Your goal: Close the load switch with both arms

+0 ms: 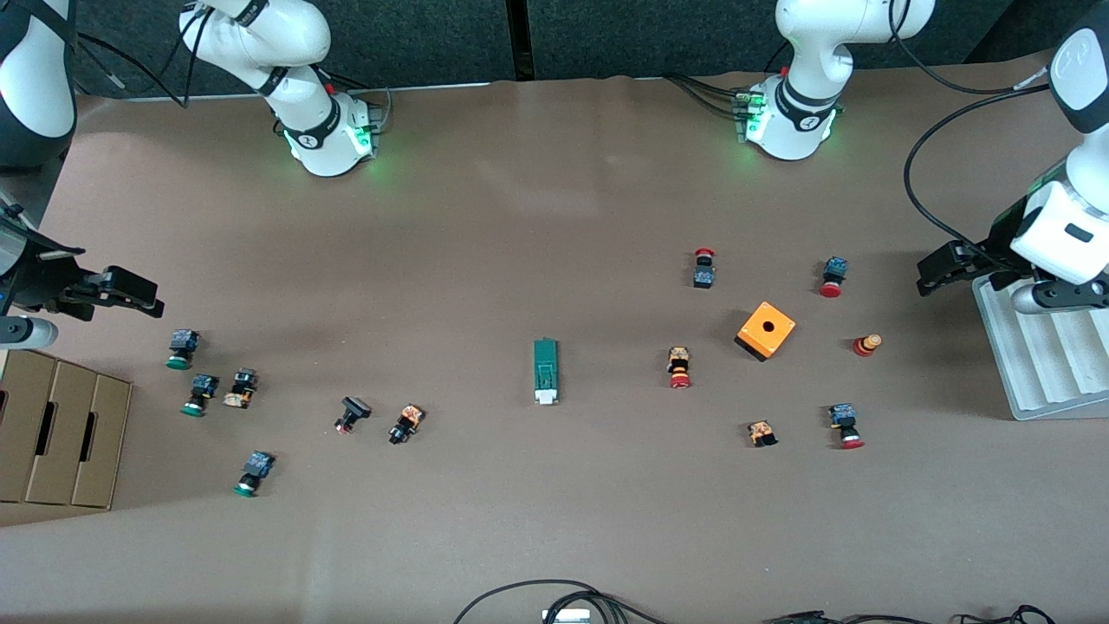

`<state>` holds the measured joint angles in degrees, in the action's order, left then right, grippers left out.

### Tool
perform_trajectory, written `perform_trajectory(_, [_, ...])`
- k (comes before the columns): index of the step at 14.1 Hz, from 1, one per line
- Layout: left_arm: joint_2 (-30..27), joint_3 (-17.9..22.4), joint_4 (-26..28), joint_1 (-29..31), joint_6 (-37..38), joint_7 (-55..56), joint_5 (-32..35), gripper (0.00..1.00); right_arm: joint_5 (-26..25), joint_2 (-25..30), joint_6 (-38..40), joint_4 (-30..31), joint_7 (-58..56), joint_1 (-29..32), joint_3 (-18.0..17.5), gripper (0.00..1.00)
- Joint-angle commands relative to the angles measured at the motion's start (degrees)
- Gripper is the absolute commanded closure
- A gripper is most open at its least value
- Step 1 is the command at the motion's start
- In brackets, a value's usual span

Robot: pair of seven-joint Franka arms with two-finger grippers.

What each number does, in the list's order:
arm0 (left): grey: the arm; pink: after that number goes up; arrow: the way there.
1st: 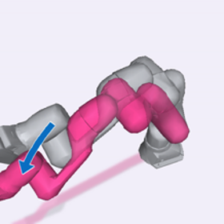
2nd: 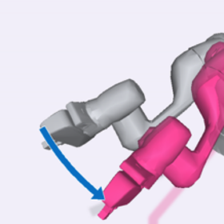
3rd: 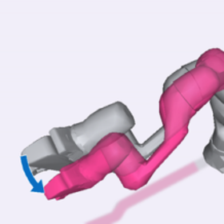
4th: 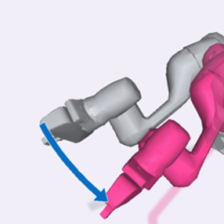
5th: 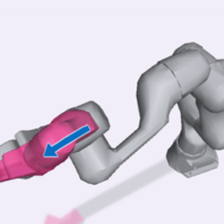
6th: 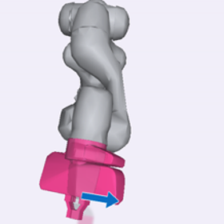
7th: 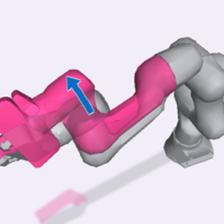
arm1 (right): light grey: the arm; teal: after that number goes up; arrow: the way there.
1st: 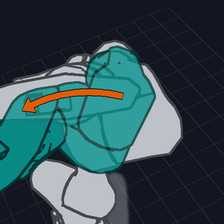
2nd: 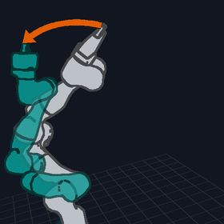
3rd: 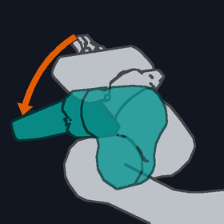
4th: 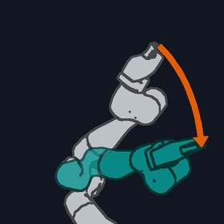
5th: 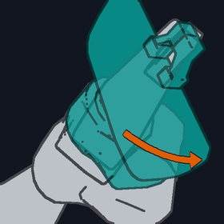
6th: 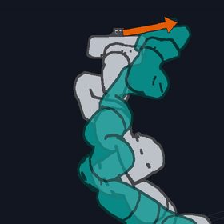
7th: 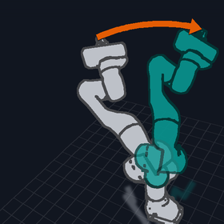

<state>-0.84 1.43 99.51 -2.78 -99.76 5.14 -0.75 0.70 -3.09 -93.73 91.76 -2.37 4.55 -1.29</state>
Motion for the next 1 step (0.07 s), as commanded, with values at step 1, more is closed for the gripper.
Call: perform_trajectory(1, [0.8,0.2,-1.4,-0.4,0.3,-0.3,-0.7,0.00,-0.3,0.7,1.8,0.3,0.0,0.0,0.1,0.00])
